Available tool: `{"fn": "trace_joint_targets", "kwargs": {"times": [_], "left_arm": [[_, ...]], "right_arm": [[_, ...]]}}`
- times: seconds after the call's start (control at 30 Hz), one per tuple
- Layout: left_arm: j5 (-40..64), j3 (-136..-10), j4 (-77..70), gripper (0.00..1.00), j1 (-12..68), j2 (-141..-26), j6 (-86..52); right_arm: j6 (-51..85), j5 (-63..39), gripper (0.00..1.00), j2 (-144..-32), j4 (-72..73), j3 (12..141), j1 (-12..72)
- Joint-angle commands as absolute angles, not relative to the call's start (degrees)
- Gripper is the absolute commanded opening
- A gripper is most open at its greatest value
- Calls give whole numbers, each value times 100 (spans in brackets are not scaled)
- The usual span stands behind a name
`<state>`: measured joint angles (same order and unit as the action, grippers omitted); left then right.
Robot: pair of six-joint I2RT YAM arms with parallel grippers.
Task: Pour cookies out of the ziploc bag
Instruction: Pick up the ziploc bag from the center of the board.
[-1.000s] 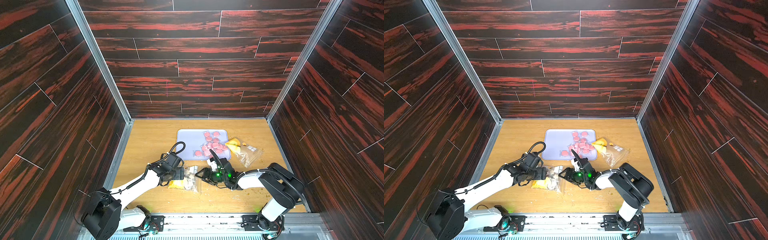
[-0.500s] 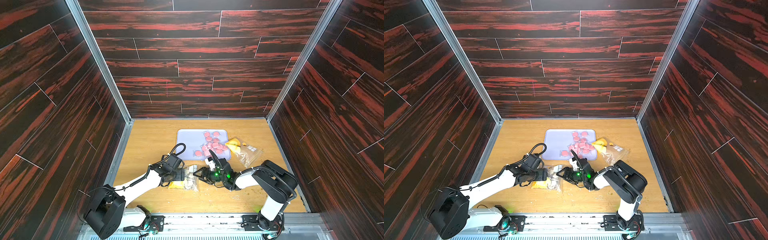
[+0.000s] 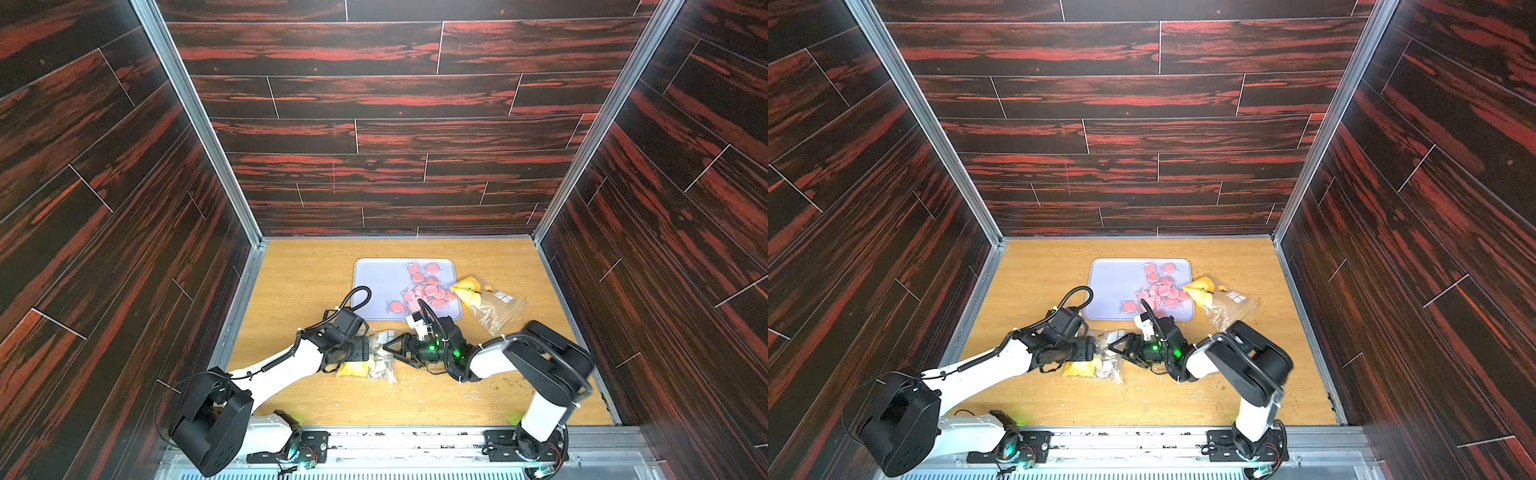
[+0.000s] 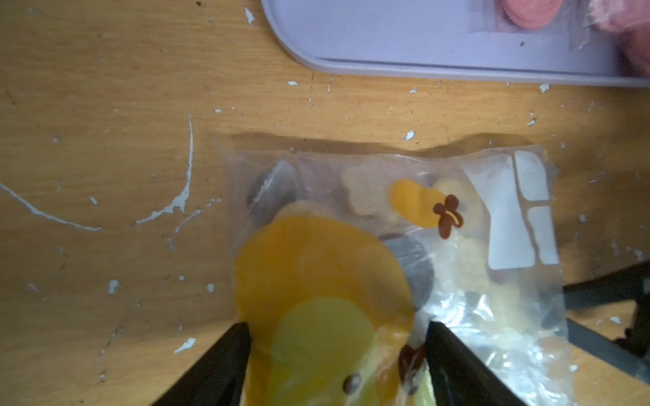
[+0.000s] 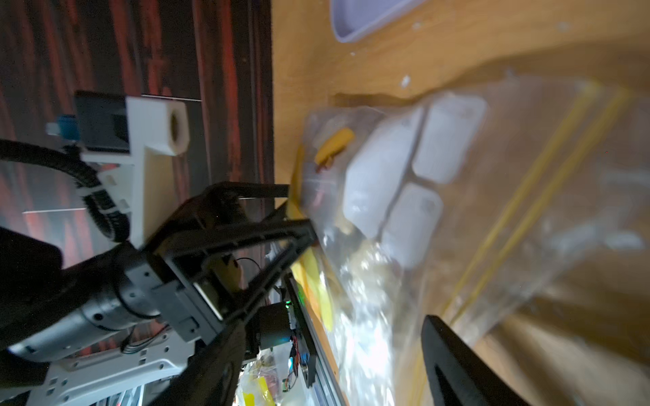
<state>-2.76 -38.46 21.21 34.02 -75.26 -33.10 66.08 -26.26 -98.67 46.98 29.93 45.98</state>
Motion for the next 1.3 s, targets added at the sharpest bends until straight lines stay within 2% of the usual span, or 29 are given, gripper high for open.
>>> {"fn": "trace_joint_targets", "kwargs": {"times": [0.0, 0.23, 0.57, 1.07, 1.27], "left_arm": [[-119, -3833, 2197, 79, 3375, -7439, -3492], [247, -3627, 1855, 79, 3375, -7374, -4003], [491, -3380, 1552, 79, 3396, -7225, -4689], [453, -3410, 1547, 79, 3715, -7193, -4989], [453, -3372, 1541, 79, 3744, -7206, -5001]], "right_arm": [[6466, -2321, 82, -9104, 3801, 2827, 4711], [7120, -2039, 83, -8264, 3032, 2483, 5072], [8546, -571, 87, -7480, 2696, 1818, 5863], [10137, 780, 90, -8119, 4198, 1240, 6265], [10249, 1199, 90, -8356, 4693, 1090, 6178]]}}
